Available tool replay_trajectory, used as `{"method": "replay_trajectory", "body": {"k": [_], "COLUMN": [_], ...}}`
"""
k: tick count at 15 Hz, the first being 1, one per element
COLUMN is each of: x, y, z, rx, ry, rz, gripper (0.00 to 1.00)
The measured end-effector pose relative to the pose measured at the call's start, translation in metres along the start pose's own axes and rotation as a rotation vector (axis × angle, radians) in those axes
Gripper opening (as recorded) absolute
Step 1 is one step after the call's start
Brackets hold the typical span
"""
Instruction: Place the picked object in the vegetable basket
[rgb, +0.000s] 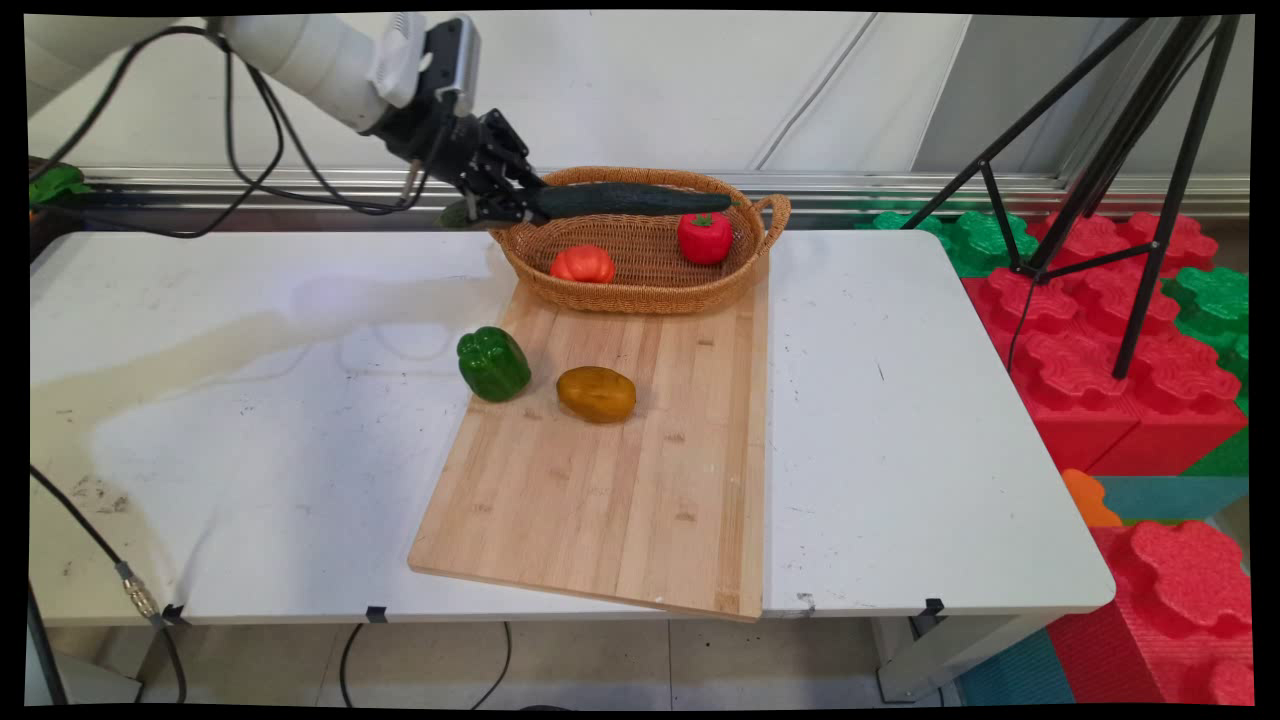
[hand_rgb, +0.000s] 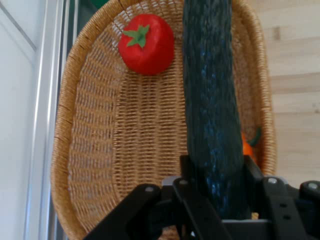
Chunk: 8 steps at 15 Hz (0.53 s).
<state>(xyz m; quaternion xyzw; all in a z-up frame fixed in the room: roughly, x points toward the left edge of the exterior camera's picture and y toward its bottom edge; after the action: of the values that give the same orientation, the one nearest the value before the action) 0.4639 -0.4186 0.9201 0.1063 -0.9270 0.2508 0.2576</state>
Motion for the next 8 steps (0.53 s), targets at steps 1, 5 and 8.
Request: {"method": "replay_trajectory", "body": {"k": [1, 5, 8], "x": [0.000, 0.005, 0.007], "y": [-0.003, -0.020, -0.030], "z": [0.005, 0.036, 0.052], "rx": [0.003, 0.019, 0.028], "ry": [-0.003, -0.003, -0.005], "rz": [0.009, 0.060, 0.075], "gripper": [0.00, 0.00, 0.00]}}
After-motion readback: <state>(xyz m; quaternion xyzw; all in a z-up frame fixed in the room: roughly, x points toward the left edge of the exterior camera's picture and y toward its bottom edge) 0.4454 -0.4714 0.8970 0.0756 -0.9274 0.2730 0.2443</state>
